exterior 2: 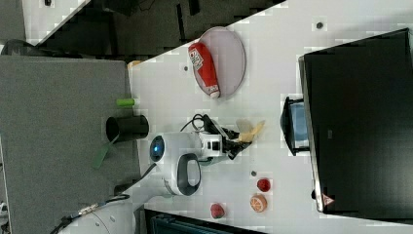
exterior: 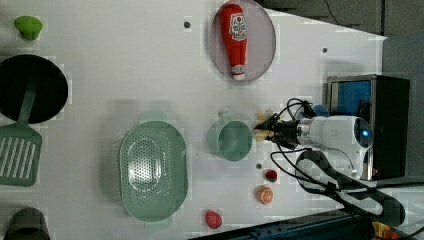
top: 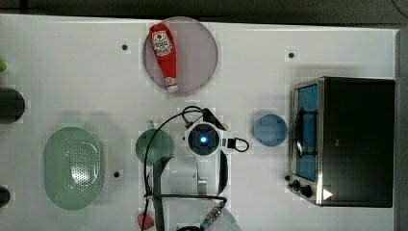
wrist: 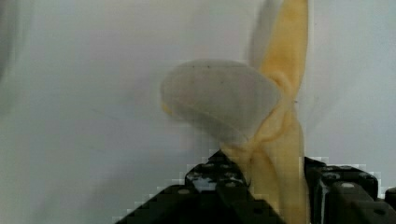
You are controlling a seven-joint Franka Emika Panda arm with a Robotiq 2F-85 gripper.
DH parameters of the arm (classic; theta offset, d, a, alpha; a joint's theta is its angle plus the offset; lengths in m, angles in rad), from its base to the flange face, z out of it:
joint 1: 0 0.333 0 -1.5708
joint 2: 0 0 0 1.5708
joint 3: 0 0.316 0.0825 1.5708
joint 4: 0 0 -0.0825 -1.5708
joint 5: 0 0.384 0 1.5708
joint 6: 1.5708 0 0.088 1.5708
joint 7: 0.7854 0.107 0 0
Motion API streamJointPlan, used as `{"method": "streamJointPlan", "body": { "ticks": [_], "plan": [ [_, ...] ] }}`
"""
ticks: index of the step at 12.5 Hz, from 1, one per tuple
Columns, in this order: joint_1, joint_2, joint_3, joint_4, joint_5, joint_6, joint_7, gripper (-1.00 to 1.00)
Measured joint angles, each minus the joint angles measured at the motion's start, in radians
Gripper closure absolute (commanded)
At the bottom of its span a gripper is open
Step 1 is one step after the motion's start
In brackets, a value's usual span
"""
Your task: Pick banana from table and place on oven.
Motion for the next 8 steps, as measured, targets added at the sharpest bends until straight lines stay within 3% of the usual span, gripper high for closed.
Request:
{"method": "streamJointPlan", "body": {
  "ticks": [2,5,8],
  "plan": [
    [0.012,0.002,-0.011,0.004,0.001,0.01,0.0,0.45],
    [-0.012,-0.042,0.01,0.016,0.0,-0.016,0.0,0.45],
    [0.002,-0.195,-0.003,0.057,0.001,-0.201,0.0,0.45]
  ]
}}
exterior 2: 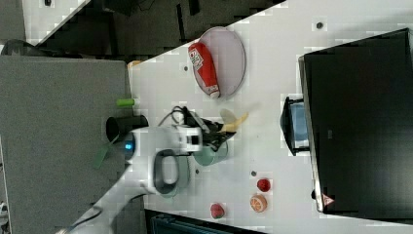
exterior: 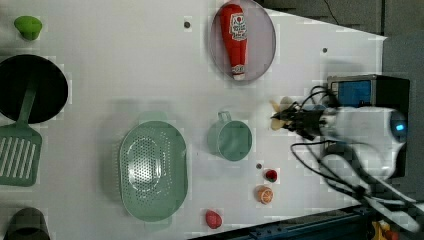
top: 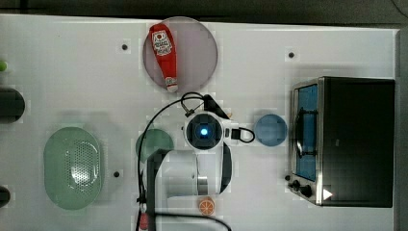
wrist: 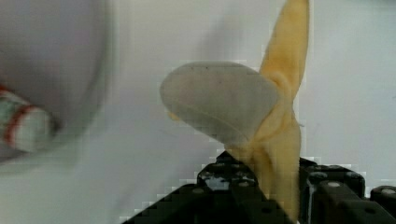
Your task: Pick banana from table and place on oven.
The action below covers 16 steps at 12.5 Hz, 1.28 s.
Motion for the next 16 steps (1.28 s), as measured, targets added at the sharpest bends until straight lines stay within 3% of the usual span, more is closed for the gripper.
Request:
{"method": "streamJointPlan", "body": {
  "ticks": [3,8,12,16],
  "plan": [
    [0.005,-0.179,-0.018,0.168,0.003,-0.363,0.0,0.46],
    [-0.006,-0.404,-0.105,0.422,0.005,-0.767,0.0,0.45],
    [-0.008,-0.364,-0.33,0.541,-0.066,-0.744,-0.152,0.45],
    [-0.061,-0.167,-0.533,0.529,-0.082,-0.581,-0.387,0.46]
  ]
}}
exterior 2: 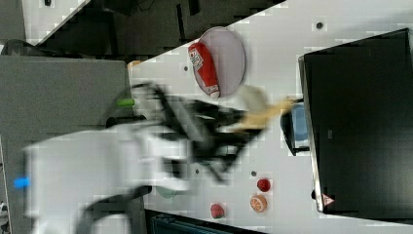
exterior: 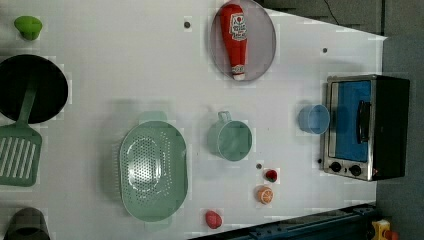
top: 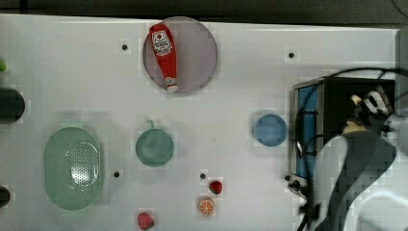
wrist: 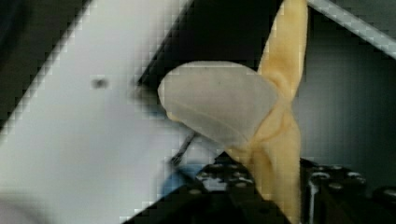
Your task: Pick banana from table and place on oven.
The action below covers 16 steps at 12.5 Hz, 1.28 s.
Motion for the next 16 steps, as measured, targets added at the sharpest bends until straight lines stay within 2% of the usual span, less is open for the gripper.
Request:
{"method": "streamJointPlan", "body": {
  "ticks": [2,3,6,9,13,16],
  "plan": [
    [-0.017,0.082,-0.068,-0.047,-0.002,0.076,-0.126,0.46],
    [-0.029,0.125,-0.088,-0.058,-0.018,0.104,-0.182,0.37],
    [-0.038,0.214,-0.106,-0.059,-0.037,0.108,-0.252,-0.28],
    [-0.023,0.221,-0.094,-0.057,-0.003,0.109,-0.293,-1.0],
    [-0.005,0.192,-0.034,-0.024,-0.029,0.097,-0.315,-1.0],
    [0.054,0.074,0.059,-0.018,-0.01,0.004,-0.246,-1.0]
  ]
}}
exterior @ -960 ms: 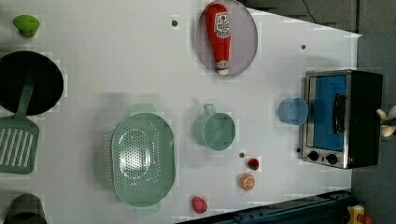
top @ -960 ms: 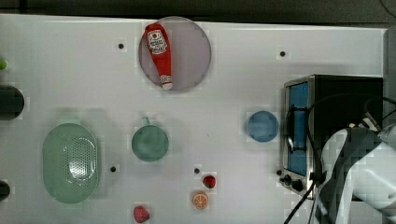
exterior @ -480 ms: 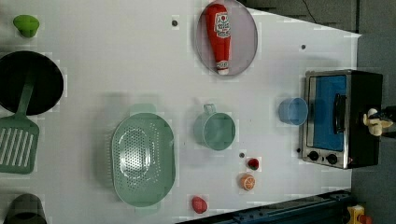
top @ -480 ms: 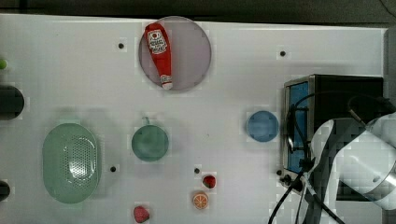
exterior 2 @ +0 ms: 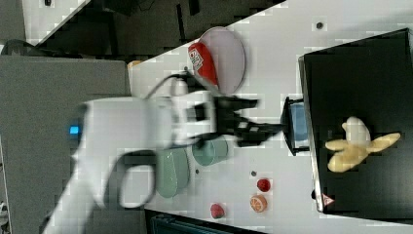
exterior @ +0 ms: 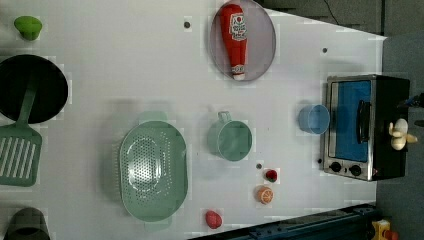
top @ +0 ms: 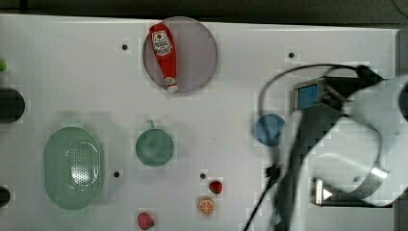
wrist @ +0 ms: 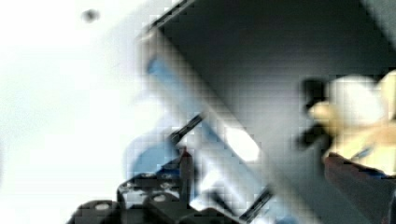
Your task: Pick banana from table and place on oven.
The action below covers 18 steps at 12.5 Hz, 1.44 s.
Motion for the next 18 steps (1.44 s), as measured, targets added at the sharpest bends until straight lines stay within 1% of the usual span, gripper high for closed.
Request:
{"method": "streamJointPlan", "body": {
  "ticks": [2,5,7,8,10,12,13,16,18],
  "plan": [
    [0.035,-0.1,0.088,0.004,0.005,-0.121,0.143,-1.0],
    [0.05,-0.224,0.251,0.004,0.006,-0.254,0.417,-1.0],
    [0.065,-0.279,0.33,0.01,0.01,-0.281,0.603,-1.0],
    [0.073,-0.303,0.353,0.009,0.009,-0.267,0.652,-1.0],
    [0.081,-0.351,0.384,-0.006,-0.001,-0.266,0.726,-1.0],
    [0.096,-0.417,0.394,-0.065,0.012,-0.283,0.735,-1.0],
    [0.09,-0.439,0.399,-0.092,0.01,-0.287,0.735,-1.0],
    [0.087,-0.474,0.384,-0.143,0.035,-0.286,0.735,-1.0],
    [0.088,-0.474,0.357,-0.145,0.055,-0.298,0.735,-1.0]
  ]
}}
